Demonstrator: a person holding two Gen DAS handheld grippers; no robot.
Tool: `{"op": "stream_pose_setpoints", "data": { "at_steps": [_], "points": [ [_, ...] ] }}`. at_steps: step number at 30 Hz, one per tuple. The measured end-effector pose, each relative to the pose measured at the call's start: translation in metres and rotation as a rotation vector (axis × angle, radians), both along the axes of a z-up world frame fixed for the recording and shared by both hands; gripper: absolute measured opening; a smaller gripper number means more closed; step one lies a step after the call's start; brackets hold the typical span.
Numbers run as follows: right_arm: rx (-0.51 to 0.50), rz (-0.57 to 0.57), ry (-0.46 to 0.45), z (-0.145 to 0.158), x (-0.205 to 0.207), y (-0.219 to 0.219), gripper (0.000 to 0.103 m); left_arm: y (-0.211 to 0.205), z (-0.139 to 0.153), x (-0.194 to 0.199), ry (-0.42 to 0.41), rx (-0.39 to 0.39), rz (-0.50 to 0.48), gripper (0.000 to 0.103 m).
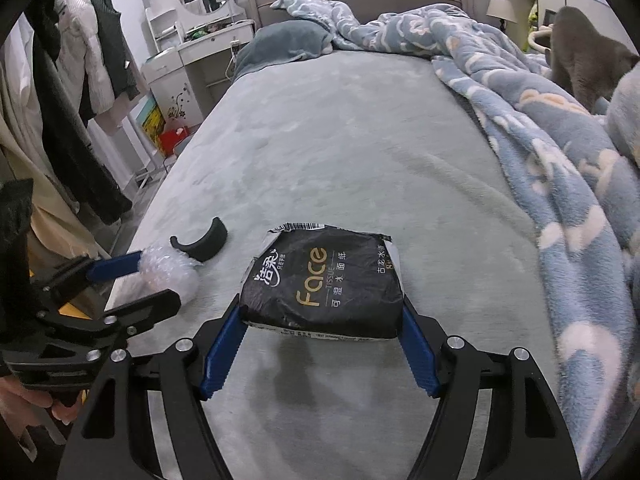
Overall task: Collect trash
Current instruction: 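Close the left tool on the bubble-wrap roll while right holds the packet, then carry the bubble wrap in left and packet in right over the wastebasket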
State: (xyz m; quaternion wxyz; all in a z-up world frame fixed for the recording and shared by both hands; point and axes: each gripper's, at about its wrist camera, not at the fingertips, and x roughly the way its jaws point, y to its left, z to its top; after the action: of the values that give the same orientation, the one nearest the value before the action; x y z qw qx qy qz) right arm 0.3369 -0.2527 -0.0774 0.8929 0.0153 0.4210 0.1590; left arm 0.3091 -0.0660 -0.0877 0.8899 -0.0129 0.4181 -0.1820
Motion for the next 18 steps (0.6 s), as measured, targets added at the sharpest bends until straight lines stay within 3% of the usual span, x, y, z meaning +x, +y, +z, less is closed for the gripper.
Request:
{"op": "stream_pose_setpoints", "data": {
  "at_steps": [4, 18],
  "points": [
    [0.001, 0.009, 0.001, 0.000, -0.002, -0.003, 0.073, -0.002, -0.004, 0.003, 0.011, 0.015, 0.016, 0.065],
    [0.036, 0.036, -0.038, 0.025, -0.011, 0.005, 0.073, -0.005, 0.002, -0.015, -0.020, 0.026, -0.032, 0.061]
  ]
}}
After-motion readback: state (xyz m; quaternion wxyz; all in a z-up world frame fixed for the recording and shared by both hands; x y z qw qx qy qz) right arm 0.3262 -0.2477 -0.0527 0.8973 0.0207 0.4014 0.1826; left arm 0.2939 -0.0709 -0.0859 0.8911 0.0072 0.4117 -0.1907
